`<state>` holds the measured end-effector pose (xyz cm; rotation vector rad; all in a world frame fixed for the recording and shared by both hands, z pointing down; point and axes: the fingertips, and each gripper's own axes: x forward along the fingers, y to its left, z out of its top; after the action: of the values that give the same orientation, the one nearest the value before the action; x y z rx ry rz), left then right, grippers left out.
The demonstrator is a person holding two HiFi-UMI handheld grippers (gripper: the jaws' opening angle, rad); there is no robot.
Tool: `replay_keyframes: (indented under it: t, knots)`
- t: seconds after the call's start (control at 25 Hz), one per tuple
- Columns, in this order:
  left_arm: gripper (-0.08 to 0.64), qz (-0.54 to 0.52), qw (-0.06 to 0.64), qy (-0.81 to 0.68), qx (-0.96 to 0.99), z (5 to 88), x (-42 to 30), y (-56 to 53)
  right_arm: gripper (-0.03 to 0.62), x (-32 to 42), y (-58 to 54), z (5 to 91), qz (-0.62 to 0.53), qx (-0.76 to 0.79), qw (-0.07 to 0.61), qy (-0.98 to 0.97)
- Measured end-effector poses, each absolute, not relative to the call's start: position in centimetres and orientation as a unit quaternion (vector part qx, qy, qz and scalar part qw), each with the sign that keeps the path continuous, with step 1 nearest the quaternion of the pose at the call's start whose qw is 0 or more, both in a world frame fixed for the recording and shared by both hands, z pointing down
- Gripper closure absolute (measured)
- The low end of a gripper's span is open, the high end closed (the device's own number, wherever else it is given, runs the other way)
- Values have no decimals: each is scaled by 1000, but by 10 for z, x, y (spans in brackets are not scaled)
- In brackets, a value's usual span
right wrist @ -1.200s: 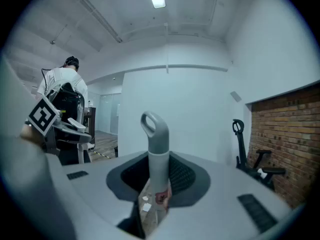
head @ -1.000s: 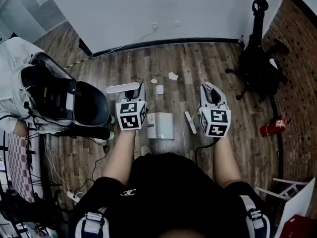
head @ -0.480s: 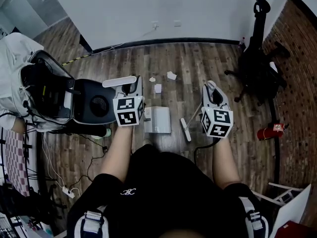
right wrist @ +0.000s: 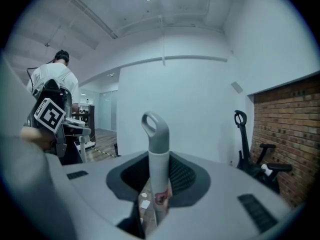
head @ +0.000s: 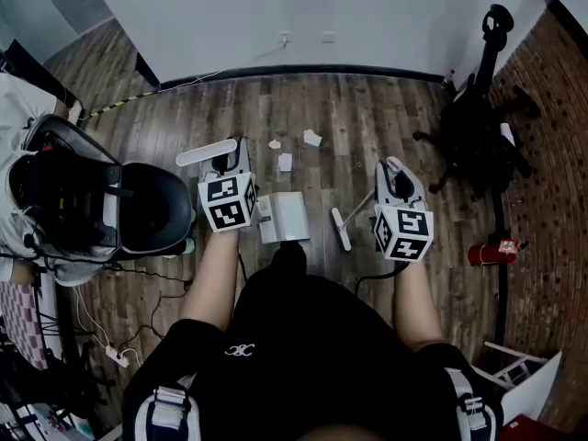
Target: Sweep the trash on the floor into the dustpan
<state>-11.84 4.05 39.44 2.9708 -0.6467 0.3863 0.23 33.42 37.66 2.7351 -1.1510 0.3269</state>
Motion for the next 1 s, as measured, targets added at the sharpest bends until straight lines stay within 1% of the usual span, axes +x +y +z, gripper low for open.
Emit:
replay_keyframes:
  t: [0.2, 0.48, 0.76, 1.0]
  knots:
    - [474, 149, 73, -229, 959, 425, -104, -5, 497, 36, 304, 379, 127, 913, 91, -378]
    - [474, 169, 113, -282, 938, 463, -76, -73, 495, 111, 256, 382, 146, 912, 110, -367]
    - [471, 179, 172, -330, 911, 505, -69, -145, 495, 171, 189, 385, 131, 906, 146, -375]
    - [466, 183, 183, -371, 892, 525, -58, -172, 495, 231, 146, 389, 128, 900, 151, -389]
